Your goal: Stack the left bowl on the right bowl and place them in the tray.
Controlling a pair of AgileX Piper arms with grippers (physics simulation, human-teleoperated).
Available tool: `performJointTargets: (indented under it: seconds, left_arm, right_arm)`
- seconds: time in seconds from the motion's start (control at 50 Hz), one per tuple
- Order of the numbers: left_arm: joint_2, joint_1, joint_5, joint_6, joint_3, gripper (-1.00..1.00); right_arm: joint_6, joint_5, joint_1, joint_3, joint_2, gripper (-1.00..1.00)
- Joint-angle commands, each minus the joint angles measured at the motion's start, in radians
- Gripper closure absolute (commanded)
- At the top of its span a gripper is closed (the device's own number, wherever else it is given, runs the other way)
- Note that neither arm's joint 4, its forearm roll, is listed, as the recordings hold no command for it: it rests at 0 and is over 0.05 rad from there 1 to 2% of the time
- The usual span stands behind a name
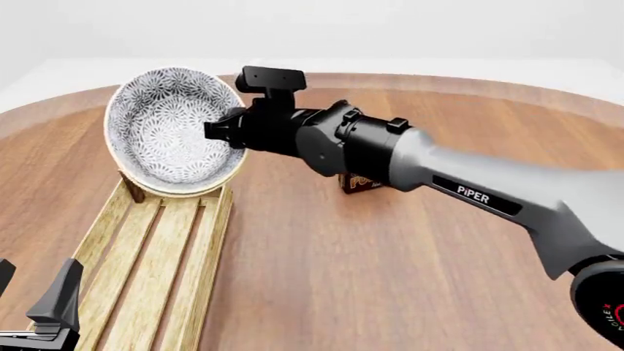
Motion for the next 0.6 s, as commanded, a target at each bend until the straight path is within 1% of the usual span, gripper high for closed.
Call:
performJointTargets:
  seconds: [0.02, 0.12, 0.6]
  left_arm:
    - [0.000, 0.000, 0.000, 0.000, 0.000, -1.00]
    - [0.000, 0.000, 0.000, 0.000, 0.000, -1.00]
    - [0.000, 0.000, 0.000, 0.000, 0.000, -1.00]
  right_arm:
    - [0.013, -0.031, 0.028, -0.016, 0.023, 1.00]
    - [0.011, -0.032, 0.051, -0.022, 0.032, 1.00]
    - [0.020, -0.063, 0.082, -0.026, 0.096, 1.00]
